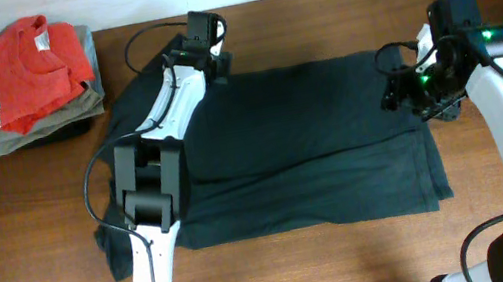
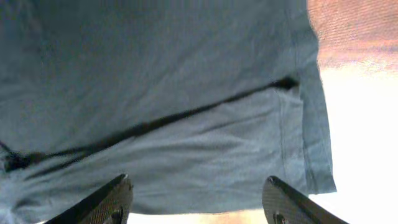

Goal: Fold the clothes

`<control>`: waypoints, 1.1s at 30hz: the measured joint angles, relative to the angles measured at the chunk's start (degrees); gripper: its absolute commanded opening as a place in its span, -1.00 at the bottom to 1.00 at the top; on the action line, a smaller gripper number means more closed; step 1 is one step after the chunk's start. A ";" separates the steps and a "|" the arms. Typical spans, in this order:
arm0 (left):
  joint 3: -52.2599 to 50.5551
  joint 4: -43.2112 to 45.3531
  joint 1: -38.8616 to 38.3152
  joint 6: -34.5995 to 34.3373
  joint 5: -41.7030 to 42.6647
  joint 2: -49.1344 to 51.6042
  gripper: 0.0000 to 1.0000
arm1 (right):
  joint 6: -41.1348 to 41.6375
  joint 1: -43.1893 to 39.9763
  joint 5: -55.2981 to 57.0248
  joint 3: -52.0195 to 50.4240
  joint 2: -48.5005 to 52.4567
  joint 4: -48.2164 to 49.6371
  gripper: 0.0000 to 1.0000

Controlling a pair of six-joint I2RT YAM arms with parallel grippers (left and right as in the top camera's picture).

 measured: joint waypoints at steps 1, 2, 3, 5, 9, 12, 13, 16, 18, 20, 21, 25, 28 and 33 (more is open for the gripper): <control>0.07 0.37 0.00 -0.48 -0.52 0.00 -0.54 | 0.02 0.00 0.26 0.00 0.00 1.33 0.39; 0.07 0.39 0.09 -0.74 -0.79 0.00 -0.53 | 0.00 0.00 0.85 0.00 0.00 3.28 0.39; 0.07 0.76 0.13 -0.90 -0.96 0.00 -0.45 | -0.04 0.00 1.40 -0.04 0.00 5.90 0.40; 0.07 1.84 0.39 -1.18 -1.07 0.00 -0.52 | -0.04 0.04 3.08 -0.11 0.15 13.79 0.50; 0.07 2.75 0.66 -1.75 -1.25 0.00 -0.77 | -3.23 0.04 9.40 2.80 8.15 24.55 0.51; 0.09 2.64 0.63 -1.88 -1.22 0.00 -0.77 | -6.95 0.04 12.59 14.58 24.48 24.98 0.47; 0.11 2.67 0.63 -1.88 -1.22 0.00 -0.77 | -7.85 0.04 13.79 19.06 29.79 25.03 0.38; 0.11 2.69 0.63 -1.88 -1.25 0.00 -0.77 | -8.55 -0.13 16.00 25.64 37.64 24.70 0.11; 0.11 2.32 0.63 -1.88 -1.22 0.00 -0.75 | -8.02 -0.50 16.37 26.49 39.50 24.87 0.01; 0.11 2.23 0.63 -1.88 -1.25 0.00 -0.75 | -7.43 -1.53 16.20 26.56 40.59 25.24 0.02; 0.11 2.23 0.63 -1.88 -1.22 0.00 -0.75 | -7.34 -2.16 15.89 26.58 40.94 25.70 0.04; 0.11 2.08 0.63 -1.88 -1.22 0.00 -0.78 | -5.77 -3.52 14.23 26.71 42.34 27.41 0.09; 0.11 1.81 0.63 -1.95 -1.25 0.00 -0.96 | -5.20 -3.52 12.09 26.80 44.81 27.63 0.09; 0.11 1.57 0.63 -2.01 -1.22 0.00 -0.99 | -3.80 -3.50 10.62 26.91 46.07 27.96 -0.75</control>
